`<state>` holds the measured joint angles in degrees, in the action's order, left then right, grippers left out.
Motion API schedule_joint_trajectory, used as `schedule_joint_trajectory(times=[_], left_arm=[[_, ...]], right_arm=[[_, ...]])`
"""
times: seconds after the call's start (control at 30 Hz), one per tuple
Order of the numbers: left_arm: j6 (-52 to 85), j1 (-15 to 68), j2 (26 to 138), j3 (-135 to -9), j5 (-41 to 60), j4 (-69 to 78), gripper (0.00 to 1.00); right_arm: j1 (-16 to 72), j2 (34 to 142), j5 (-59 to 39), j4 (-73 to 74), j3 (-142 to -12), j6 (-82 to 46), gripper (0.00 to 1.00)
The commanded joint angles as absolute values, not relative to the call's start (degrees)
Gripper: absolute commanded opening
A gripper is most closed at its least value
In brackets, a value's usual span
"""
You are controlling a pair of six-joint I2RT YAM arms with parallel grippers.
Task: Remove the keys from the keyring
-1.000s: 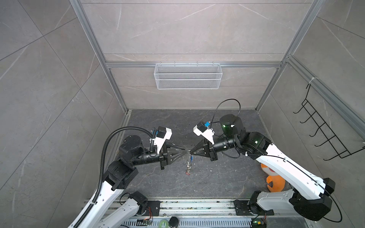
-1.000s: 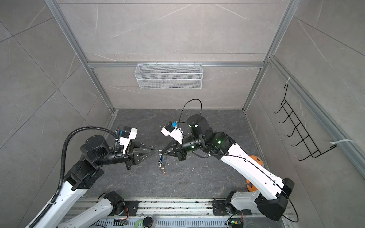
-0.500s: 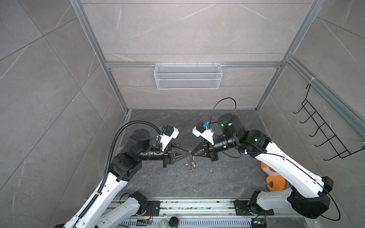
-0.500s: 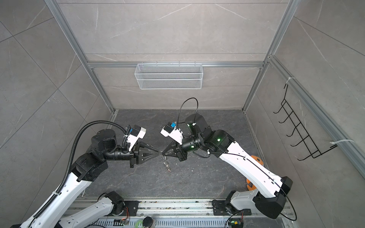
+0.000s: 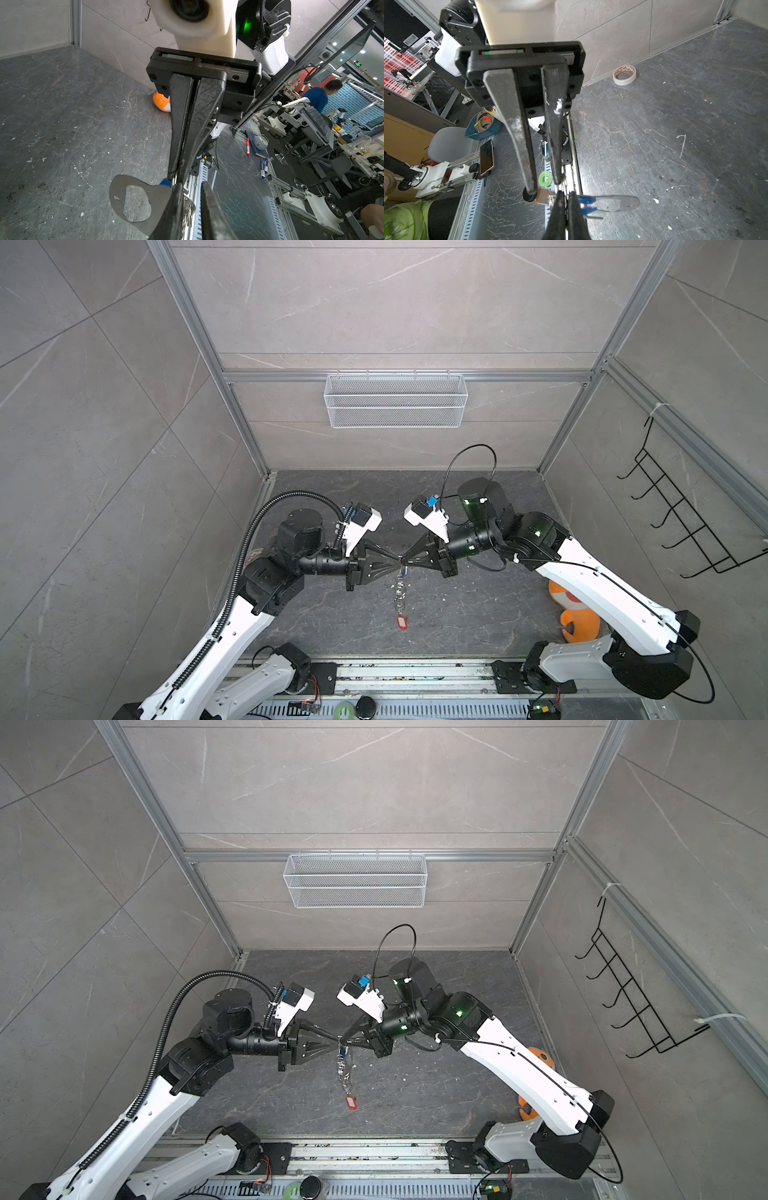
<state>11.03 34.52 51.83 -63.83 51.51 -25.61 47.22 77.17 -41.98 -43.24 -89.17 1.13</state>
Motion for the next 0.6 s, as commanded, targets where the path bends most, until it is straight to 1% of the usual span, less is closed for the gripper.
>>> schedule_joint_trajectory(times=[0.0,0.13,0.2,0.3,0.43,0.57], left_arm=[[9.6,34.7,51.3,-66.3,51.3,-25.4,0.20],[9.0,34.7,49.5,-67.3,48.7,-26.2,0.28],[7.9,34.7,48.9,-67.8,46.3,-27.9,0.29],[7.3,34.7,49.0,-67.9,45.1,-29.0,0.30],[8.1,34.6,50.7,-68.0,47.7,-28.2,0.31],[8.6,34.6,51.5,-67.9,50.1,-27.3,0.28]], right_arm=[[47.3,76.8,-42.7,-42.4,-91.2,1.7,0.00],[47.3,76.5,-42.3,-42.9,-90.4,2.0,0.00],[47.3,76.2,-42.5,-42.8,-90.0,1.9,0.00],[47.3,75.9,-42.7,-42.6,-89.9,1.9,0.00],[47.4,75.9,-42.5,-42.5,-90.2,1.9,0.00],[47.4,75.9,-42.2,-41.8,-90.6,1.6,0.00]])
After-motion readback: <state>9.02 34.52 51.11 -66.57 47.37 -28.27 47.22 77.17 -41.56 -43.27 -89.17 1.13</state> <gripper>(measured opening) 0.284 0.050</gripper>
